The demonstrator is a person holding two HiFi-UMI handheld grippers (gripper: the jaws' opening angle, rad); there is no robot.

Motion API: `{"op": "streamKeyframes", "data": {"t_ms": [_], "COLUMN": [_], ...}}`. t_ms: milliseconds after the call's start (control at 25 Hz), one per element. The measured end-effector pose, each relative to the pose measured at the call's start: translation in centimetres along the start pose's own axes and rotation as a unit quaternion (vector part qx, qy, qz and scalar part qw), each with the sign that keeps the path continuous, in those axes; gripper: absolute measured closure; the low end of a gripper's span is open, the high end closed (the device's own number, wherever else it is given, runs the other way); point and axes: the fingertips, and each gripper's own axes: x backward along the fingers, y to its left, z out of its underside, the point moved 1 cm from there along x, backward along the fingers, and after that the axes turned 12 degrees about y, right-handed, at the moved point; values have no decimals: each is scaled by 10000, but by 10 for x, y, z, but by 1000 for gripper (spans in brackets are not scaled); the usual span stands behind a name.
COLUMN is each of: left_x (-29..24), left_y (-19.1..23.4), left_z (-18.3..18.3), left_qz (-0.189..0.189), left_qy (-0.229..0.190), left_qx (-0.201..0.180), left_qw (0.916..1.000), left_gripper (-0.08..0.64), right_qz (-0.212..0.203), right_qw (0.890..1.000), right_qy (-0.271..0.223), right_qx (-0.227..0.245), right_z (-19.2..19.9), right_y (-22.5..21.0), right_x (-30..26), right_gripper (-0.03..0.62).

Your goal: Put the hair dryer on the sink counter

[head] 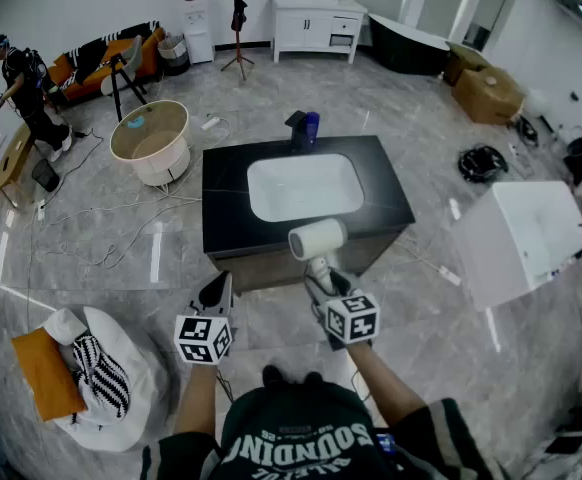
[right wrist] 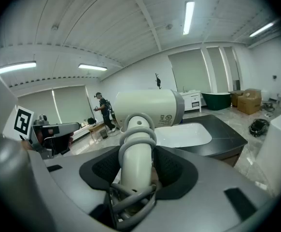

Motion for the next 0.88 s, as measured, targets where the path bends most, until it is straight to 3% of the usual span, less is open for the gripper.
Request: {"op": "streamKeyframes", "data": {"t_ms": [880], "left_x": [2], "left_y": [20], "left_z": [4], "left_qz": [131], "left_qy": [-15], "left_qx": [32], "left_qw": [9999], "left_gripper": [560], "right_qz": [87], "right_qw": [9999], "right_qy": [58], "right_qx": [-55], "right_z": [-1], "right_y": [23], "right_x": [-13], "right_gripper": [385]}}
